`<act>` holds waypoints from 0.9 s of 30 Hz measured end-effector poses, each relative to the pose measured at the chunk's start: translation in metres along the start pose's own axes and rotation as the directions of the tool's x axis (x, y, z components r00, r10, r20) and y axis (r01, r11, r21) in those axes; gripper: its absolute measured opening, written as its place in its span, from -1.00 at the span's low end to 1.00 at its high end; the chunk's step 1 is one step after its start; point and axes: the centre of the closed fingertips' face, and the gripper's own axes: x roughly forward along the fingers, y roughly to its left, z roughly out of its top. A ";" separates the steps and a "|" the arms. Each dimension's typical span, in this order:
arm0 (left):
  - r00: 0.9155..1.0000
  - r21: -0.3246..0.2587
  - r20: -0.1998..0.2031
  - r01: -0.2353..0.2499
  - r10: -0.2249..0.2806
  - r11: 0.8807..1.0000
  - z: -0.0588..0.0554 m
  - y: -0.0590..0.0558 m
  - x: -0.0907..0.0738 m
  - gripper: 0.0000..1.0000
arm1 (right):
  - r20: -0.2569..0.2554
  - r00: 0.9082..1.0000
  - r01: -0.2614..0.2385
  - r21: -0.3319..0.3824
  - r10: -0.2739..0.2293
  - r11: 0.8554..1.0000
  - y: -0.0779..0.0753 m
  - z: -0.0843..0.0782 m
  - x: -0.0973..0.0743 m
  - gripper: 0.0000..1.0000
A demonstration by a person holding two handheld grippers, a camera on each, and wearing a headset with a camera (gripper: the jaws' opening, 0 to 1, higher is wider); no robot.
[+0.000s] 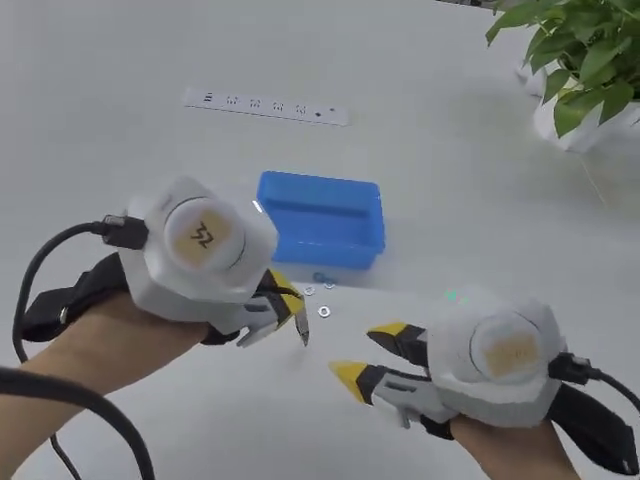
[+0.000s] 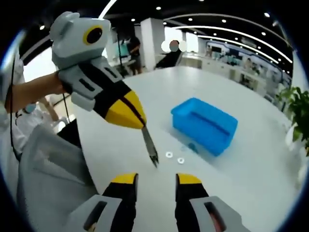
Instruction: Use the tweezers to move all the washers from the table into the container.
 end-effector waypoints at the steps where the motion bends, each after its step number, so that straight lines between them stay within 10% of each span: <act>1: 1.000 0.020 0.000 0.014 -0.014 1.000 0.002 -0.003 -0.002 -1.00 | -0.009 0.999 -0.034 -0.038 0.033 0.999 0.003 0.005 0.005 -0.46; 9: 0.998 0.174 -0.011 0.060 -0.059 0.983 0.015 -0.011 -0.014 -1.00 | -0.041 0.993 -0.118 -0.146 0.113 0.982 0.009 0.013 0.022 -0.59; 27: 0.994 0.272 -0.054 0.109 -0.098 0.956 0.014 -0.009 -0.007 -1.00 | -0.026 0.994 -0.109 -0.202 0.106 0.973 0.006 0.029 0.038 -0.78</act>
